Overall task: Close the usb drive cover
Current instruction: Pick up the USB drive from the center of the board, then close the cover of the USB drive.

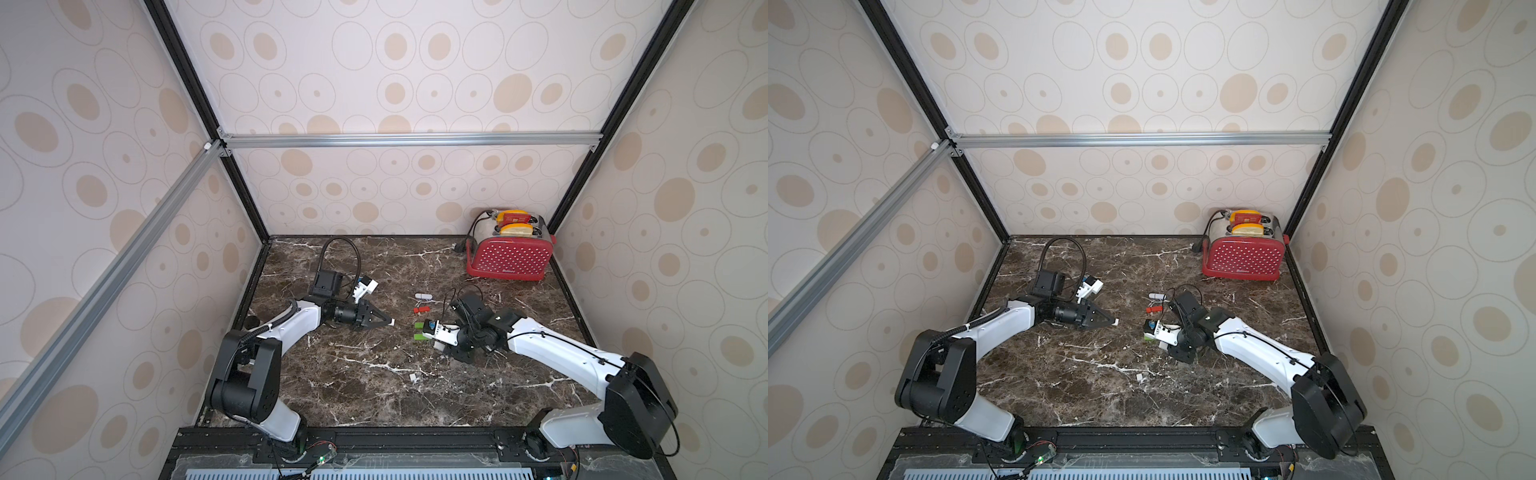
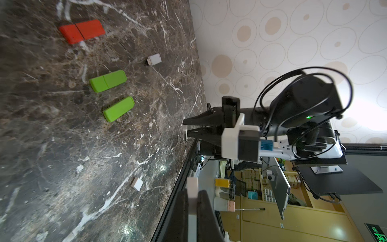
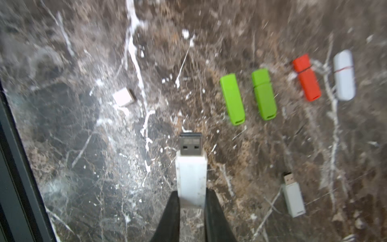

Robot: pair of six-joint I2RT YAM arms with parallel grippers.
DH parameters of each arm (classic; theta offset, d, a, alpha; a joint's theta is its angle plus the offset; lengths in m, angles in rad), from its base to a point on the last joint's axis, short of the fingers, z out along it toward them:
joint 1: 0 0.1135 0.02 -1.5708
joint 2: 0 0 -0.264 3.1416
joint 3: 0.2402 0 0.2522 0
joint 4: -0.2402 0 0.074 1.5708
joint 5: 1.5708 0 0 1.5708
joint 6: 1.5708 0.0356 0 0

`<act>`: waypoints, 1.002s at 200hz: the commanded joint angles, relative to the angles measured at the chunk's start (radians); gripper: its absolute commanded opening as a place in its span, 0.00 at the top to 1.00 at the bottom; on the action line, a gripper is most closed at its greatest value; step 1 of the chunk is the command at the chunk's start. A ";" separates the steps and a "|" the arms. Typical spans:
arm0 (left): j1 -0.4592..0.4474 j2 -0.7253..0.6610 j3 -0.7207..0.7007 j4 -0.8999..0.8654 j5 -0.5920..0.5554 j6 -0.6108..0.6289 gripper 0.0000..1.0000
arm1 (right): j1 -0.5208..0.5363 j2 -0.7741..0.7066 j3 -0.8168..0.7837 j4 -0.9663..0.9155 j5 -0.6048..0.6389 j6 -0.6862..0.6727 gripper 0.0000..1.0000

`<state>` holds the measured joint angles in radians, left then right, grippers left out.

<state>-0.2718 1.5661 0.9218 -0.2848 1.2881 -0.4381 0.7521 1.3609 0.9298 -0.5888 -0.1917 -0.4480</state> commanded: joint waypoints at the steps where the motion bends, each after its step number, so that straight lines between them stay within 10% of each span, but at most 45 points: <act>1: -0.027 0.028 0.034 0.011 0.058 -0.022 1.00 | 0.006 -0.012 0.048 0.068 -0.070 -0.026 0.93; 200: -0.059 0.035 0.040 0.045 0.043 -0.077 1.00 | 0.121 0.158 0.214 0.102 -0.037 -0.019 0.92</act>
<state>-0.3210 1.6135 0.9417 -0.2478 1.3163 -0.5201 0.8635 1.5051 1.1172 -0.4904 -0.2256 -0.4683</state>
